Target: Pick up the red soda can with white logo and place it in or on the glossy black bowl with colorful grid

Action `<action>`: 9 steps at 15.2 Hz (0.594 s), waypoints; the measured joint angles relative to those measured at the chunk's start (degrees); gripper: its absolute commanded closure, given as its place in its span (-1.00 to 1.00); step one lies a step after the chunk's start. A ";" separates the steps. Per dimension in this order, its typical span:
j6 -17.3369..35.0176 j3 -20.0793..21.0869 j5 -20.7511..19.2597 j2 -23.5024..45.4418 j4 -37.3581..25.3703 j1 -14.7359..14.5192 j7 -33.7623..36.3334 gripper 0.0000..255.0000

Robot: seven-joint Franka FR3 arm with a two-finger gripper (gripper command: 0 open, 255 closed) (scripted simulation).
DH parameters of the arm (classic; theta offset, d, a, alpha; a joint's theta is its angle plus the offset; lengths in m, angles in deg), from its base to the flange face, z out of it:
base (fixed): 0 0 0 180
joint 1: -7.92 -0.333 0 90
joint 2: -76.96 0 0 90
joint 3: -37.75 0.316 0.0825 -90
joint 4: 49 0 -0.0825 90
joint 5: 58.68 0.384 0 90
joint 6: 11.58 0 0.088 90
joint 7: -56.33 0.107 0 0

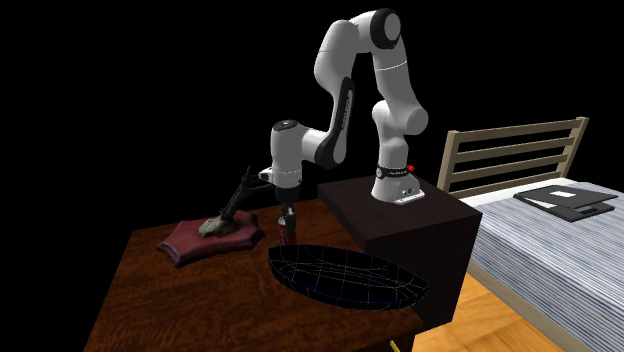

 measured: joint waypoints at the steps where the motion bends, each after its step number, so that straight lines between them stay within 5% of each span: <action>1: 0.00 0.01 0.01 -0.02 0.02 0.00 0.00 1.00; 9: -4.81 1.88 3.44 -5.33 0.36 1.44 -2.68 1.00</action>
